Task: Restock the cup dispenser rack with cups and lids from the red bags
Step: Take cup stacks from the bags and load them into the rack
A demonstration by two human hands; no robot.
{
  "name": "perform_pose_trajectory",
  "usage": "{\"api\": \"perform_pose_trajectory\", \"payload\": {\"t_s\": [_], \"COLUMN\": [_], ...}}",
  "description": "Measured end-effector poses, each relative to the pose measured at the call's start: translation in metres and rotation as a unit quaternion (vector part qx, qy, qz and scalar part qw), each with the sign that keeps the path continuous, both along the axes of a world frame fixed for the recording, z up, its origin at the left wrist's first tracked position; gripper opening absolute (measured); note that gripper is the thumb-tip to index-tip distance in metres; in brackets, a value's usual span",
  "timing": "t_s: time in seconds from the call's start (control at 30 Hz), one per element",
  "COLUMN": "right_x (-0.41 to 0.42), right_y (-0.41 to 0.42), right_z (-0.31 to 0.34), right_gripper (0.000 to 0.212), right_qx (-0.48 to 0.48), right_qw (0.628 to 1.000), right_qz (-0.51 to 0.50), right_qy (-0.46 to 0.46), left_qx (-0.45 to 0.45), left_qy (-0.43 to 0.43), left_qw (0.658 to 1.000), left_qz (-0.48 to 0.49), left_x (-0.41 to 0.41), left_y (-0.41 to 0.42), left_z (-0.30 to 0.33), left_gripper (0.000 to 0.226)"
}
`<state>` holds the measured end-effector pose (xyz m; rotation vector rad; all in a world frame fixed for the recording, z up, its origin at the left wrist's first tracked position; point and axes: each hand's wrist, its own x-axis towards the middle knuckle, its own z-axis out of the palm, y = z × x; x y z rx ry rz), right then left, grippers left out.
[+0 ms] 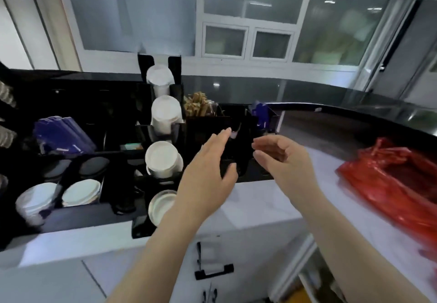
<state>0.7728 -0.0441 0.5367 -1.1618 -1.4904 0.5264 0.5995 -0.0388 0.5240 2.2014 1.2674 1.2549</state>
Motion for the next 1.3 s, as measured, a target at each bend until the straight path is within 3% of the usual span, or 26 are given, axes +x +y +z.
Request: {"api": "perform_pose_trajectory", "payload": {"t_s": [0.13,0.37,0.57,0.8,0.93,1.07,1.3], "right_x": [0.053,0.112,0.15,0.162,0.15,0.15,0.161], "right_y": [0.017,0.079,0.146,0.202,0.229,0.241,0.24], "right_z": [-0.02,-0.048,-0.059,-0.08,-0.091,-0.106,-0.122], "right_gripper": [0.031,0.025,0.025,0.048,0.063,0.066,0.073], "right_qx": [-0.032,-0.084,-0.133,-0.134,-0.109,-0.121,-0.126], "right_qw": [0.999,0.994,0.984,0.964,0.951,0.914,0.927], "right_qz": [-0.035,-0.072,-0.095,-0.103,-0.082,-0.059,-0.015], "right_qy": [-0.005,-0.017,-0.066,-0.207,-0.276,-0.382,-0.352], "left_qx": [-0.044,-0.134,-0.191,-0.206,-0.199,-0.194,-0.185], "left_qy": [0.043,0.031,0.002,0.043,0.198,0.231,0.235], "left_qw": [0.998,0.991,0.974,0.952,0.922,0.914,0.909], "left_qz": [-0.012,0.009,0.123,0.224,0.268,0.272,0.29], "left_x": [0.051,0.104,0.123,0.118,0.122,0.123,0.126], "left_y": [0.016,0.075,0.151,0.199,0.206,0.208,0.206], "left_z": [-0.015,-0.062,-0.098,-0.126,-0.148,-0.155,-0.156], "left_gripper": [0.064,0.066,0.076,0.084,0.088,0.091,0.095]}}
